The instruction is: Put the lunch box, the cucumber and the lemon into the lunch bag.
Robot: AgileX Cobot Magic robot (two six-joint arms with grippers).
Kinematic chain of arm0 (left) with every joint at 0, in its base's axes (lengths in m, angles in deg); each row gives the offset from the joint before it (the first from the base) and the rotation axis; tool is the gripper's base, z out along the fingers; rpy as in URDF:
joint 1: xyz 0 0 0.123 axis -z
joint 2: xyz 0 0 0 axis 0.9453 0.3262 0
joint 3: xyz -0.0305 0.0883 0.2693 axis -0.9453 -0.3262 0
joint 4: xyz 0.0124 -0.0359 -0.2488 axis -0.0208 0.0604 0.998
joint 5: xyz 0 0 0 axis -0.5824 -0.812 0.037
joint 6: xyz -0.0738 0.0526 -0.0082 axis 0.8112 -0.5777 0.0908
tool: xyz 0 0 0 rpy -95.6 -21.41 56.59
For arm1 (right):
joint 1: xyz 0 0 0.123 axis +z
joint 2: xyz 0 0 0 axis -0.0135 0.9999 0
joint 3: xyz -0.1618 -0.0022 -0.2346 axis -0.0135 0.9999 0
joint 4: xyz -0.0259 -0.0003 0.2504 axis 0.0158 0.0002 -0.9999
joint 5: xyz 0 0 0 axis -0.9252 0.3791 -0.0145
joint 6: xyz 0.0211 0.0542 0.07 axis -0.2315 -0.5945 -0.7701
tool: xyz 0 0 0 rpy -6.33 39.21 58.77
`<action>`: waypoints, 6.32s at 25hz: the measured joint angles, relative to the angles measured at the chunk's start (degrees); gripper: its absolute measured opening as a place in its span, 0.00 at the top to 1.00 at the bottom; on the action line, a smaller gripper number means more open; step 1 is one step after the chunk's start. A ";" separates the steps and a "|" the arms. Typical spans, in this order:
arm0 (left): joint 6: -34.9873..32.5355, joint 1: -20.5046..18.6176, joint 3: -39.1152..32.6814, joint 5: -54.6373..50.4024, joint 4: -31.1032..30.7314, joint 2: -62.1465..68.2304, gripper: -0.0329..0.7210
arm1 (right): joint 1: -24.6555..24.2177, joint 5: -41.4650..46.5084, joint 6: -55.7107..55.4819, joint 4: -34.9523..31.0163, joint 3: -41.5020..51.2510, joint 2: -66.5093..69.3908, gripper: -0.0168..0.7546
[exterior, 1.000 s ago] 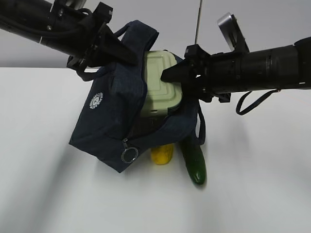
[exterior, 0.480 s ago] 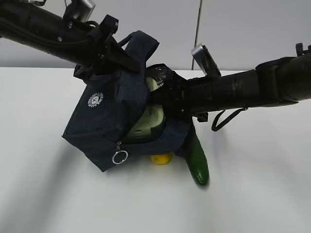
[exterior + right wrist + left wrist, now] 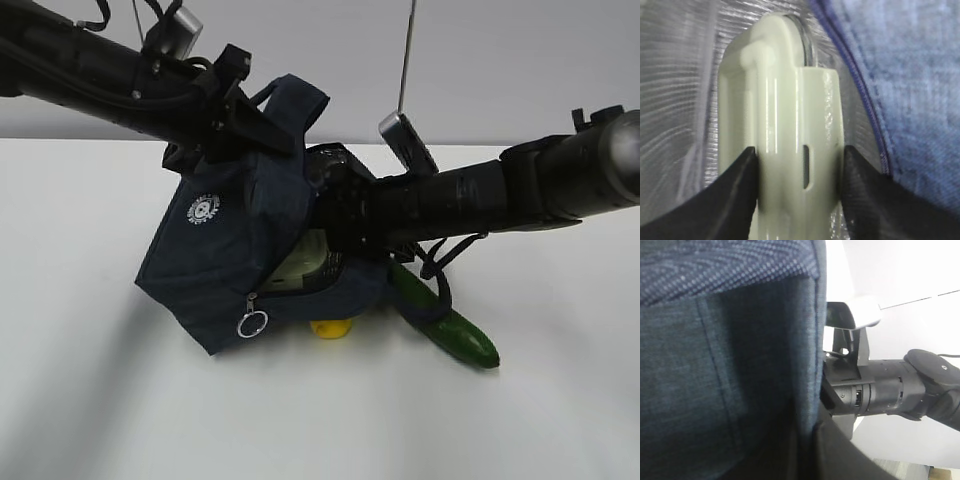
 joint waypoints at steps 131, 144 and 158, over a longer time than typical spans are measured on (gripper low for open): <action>7.98 -17.31 0.52 -11.56 -24.27 1.02 0.97 | -1.08 27.78 -77.05 92.41 -21.70 -7.52 0.47; 8.28 -17.31 0.52 -11.56 -24.54 1.02 0.97 | 1.04 16.75 -85.76 93.07 -12.79 -11.00 0.47; 8.28 -17.31 0.52 -11.96 -25.03 1.02 0.97 | 1.04 14.20 -86.33 93.54 -12.66 -5.80 0.28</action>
